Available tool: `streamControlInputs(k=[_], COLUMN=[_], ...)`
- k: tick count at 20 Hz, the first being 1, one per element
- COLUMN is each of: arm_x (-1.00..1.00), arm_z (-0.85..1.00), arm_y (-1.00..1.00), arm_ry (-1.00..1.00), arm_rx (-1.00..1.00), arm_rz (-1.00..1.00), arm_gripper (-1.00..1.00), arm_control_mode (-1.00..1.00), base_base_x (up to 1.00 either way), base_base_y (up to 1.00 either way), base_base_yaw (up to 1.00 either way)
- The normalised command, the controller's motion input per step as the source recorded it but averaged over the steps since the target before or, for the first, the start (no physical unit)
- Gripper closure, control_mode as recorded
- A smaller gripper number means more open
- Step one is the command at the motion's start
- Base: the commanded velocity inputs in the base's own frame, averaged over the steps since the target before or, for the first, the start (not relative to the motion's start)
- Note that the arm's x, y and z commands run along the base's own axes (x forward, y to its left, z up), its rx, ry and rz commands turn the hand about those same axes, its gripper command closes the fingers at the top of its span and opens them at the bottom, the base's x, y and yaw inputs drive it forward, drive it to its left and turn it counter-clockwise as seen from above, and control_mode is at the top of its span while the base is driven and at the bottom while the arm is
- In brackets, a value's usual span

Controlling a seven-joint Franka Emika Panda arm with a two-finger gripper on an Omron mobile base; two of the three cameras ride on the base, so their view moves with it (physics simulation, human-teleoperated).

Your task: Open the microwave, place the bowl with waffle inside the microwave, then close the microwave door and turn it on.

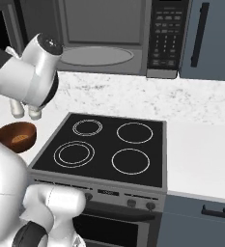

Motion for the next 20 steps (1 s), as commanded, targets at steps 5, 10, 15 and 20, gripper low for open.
streamControlInputs(k=[5, 10, 15, 20], arm_x=[0.11, 0.35, 0.40, 0.31], arm_z=[-0.52, -0.74, -0.53, -0.38], arm_y=[-0.40, -0.02, 0.00, 0.05], arm_ry=[0.06, 0.00, 0.00, 0.00], arm_rx=[-0.14, -0.31, -0.24, -0.02], arm_rz=[-0.01, 0.21, 0.37, 0.40], arm_gripper=[-1.00, -1.00, -1.00, -1.00], arm_control_mode=[-1.00, -1.00, -1.00, -1.00], base_base_x=[0.00, 0.00, 0.00, 0.00], base_base_y=[0.00, 0.00, 0.00, 0.00], base_base_yaw=[0.00, 0.00, 0.00, 0.00])
